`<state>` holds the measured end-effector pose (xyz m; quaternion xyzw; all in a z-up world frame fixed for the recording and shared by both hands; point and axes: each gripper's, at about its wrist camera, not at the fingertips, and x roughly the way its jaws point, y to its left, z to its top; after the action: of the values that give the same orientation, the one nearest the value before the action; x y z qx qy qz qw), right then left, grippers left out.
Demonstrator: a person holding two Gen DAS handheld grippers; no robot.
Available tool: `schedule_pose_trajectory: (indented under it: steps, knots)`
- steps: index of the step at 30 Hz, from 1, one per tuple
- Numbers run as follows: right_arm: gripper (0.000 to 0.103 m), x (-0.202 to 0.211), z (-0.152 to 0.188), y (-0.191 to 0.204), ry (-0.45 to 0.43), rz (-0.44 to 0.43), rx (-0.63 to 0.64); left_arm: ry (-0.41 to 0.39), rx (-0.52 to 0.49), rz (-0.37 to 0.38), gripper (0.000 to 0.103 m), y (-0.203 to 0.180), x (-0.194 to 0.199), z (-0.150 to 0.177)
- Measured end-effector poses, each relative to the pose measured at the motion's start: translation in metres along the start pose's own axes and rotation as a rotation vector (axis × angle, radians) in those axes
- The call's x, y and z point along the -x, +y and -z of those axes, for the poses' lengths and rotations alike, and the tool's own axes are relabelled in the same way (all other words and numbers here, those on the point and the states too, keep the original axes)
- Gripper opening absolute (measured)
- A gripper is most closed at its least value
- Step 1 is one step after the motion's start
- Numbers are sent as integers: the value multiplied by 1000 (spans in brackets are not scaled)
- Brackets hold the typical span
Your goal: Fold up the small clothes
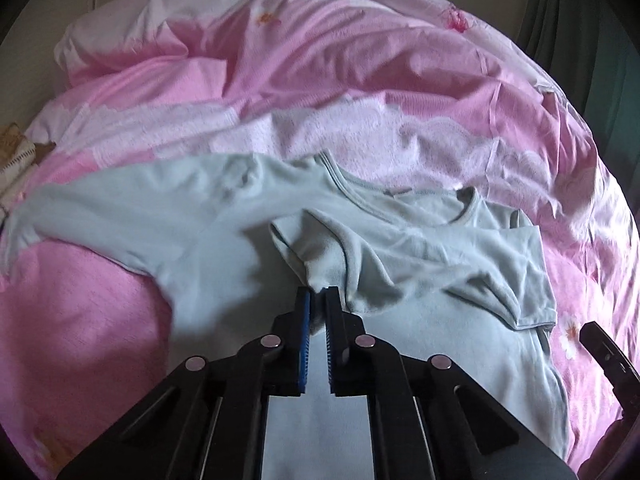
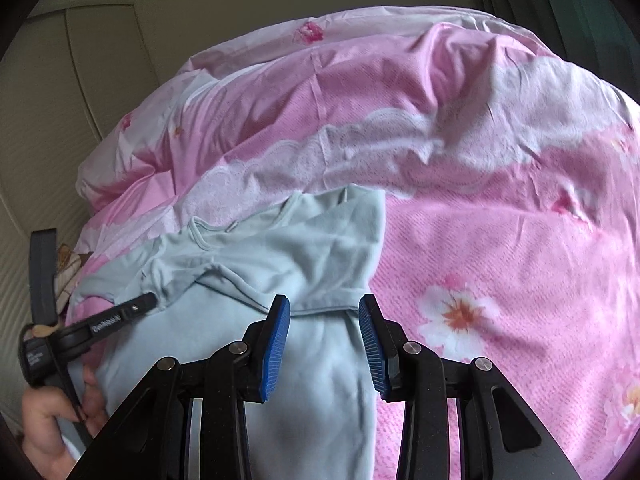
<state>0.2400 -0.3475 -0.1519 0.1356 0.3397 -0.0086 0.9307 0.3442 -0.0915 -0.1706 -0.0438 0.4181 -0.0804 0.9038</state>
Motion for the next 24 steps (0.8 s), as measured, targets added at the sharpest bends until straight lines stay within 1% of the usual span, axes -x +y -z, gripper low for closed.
schedule_pose_trajectory:
  steps: [7,9,12,13,15,16,20,24]
  knots:
    - [37,0,-1,-3,4,4,-16,-34,-21,-47,7,21,10,-28]
    - [37,-1,-2,0,4,5,-6,-4,-33,-39,7,24,7,-27]
    - [37,-3,-2,5,12,6,15,36,-58,-8,7,22,3,-14]
    - [37,-5,-1,6,19,7,23,35,-59,-6,9,20,4,-9]
    - [37,-6,0,9,26,9,31,33,-58,4,22,19,6,-2]
    - [37,-7,1,10,31,13,39,32,-55,2,30,19,6,0]
    - [37,-7,1,12,40,25,68,16,-34,0,30,26,9,-4]
    - [37,-5,0,11,33,29,67,-6,-23,13,35,33,9,-26]
